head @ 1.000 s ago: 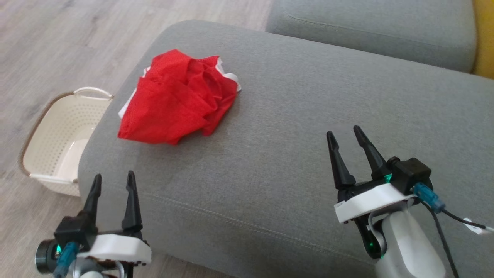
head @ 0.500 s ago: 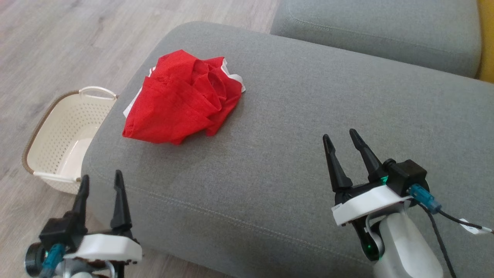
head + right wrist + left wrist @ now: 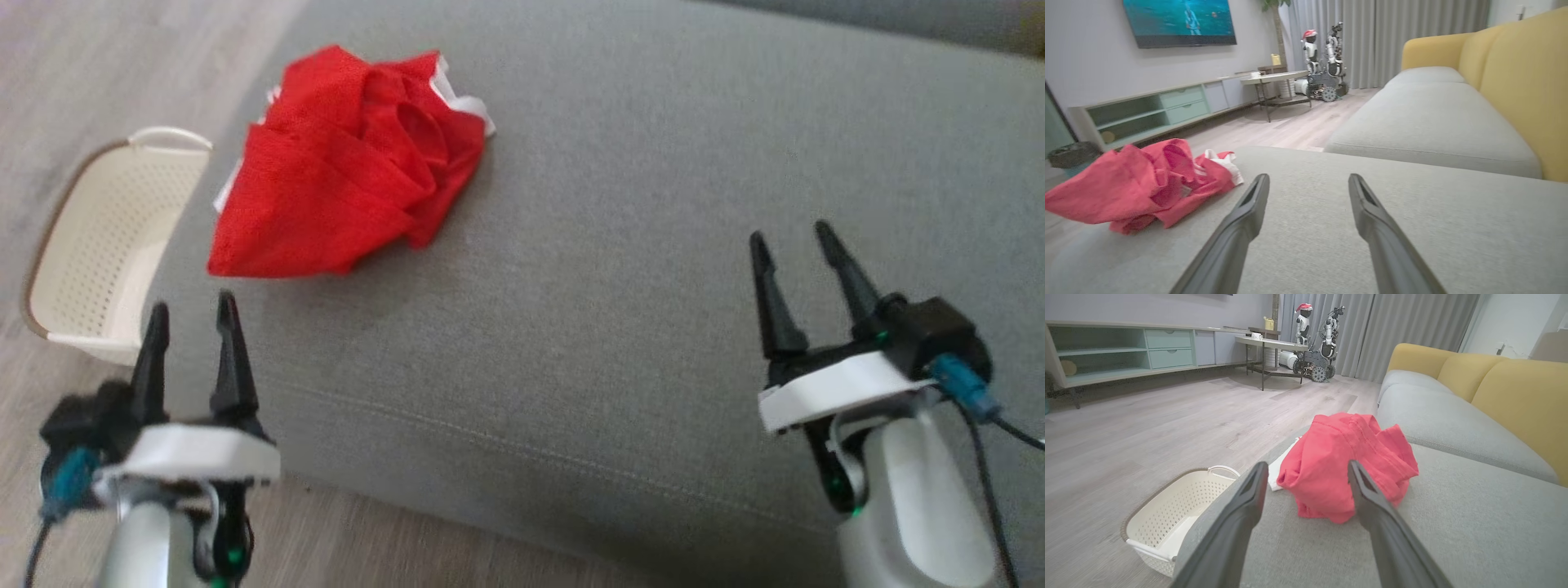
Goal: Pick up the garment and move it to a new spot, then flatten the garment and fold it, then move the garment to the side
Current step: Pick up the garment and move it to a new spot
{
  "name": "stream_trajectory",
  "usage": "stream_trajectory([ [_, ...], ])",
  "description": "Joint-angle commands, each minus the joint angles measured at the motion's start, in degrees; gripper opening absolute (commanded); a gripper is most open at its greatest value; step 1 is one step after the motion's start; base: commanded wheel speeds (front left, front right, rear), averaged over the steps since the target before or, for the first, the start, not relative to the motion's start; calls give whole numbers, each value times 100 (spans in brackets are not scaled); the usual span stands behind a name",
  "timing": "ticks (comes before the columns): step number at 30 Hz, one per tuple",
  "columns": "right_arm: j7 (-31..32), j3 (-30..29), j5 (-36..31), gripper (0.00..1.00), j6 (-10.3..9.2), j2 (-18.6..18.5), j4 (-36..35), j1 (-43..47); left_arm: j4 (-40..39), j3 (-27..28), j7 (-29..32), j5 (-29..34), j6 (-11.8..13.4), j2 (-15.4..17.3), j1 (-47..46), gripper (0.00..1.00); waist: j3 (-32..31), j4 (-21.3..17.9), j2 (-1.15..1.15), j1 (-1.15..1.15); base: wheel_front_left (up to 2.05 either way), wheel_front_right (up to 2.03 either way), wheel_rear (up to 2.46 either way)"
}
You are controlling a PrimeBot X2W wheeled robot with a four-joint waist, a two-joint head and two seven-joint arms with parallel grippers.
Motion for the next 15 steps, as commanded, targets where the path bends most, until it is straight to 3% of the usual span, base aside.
stream_trajectory([
  [1, 60, 59, -151, 100, 42, 3, -345, -196, -44, 236, -44, -38, -69, 94, -451, 100, 376, -148, 0, 0, 0, 0, 0],
  [8, 401, -285, -503, 100, 42, 3, -1097, -117, 993, 244, 25, -184, -272, 498, -1683, 100, 974, -334, 0, 0, 0, 0, 0],
  [15, 615, -367, -672, 100, 42, 3, -1582, -95, 2089, 233, 340, -170, -275, 920, -2890, 100, 1342, -490, 0, 0, 0, 0, 0],
])
